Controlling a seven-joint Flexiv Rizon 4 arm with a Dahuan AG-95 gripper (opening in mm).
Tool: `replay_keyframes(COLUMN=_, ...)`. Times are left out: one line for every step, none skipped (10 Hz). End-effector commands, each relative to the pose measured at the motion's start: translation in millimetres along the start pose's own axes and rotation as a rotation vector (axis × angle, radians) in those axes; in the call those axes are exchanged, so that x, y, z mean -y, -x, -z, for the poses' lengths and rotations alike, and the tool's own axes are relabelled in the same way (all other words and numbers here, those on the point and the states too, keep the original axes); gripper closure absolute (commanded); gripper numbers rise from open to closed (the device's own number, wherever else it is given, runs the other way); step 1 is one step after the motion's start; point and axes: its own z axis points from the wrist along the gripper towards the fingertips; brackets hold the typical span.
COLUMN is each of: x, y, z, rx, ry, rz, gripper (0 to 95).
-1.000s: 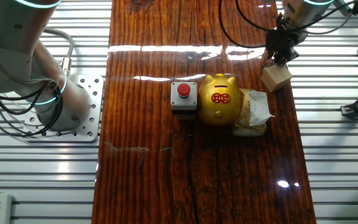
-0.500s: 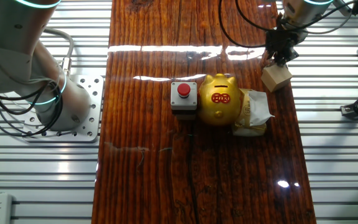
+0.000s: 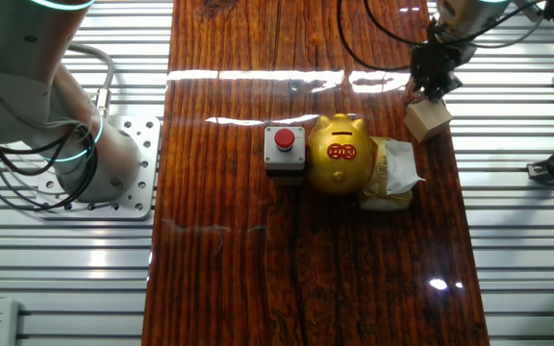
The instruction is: Drop coins into a piggy bank
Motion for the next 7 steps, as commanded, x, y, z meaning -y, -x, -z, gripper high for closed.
replay_keyframes(x=-0.6, y=-0.2, z=0.1, rx=0.001, ry=0.002, rz=-0.001, gripper=76.0)
replay_keyframes(x=-0.6, y=-0.2, z=0.0, rx=0.001, ry=0.002, rz=-0.002, gripper=76.0)
replay_keyframes(x=-0.8, y=-0.2, z=0.0, rx=-0.001, ry=-0.002, rz=-0.004, gripper=76.0)
replay_keyframes(x=-1.3, y=-0.2, z=-0.2, rx=-0.003, ry=-0.006, rz=-0.008, gripper=76.0)
replay_keyframes(x=-1.3, y=-0.2, z=-0.3, rx=-0.004, ry=-0.009, rz=-0.008, gripper=76.0)
replay_keyframes(x=-1.5, y=-0.3, z=-0.5, rx=-0.003, ry=-0.013, rz=-0.011, gripper=76.0)
replay_keyframes(x=-1.5, y=-0.3, z=-0.7, rx=-0.004, ry=-0.017, rz=-0.014, gripper=76.0)
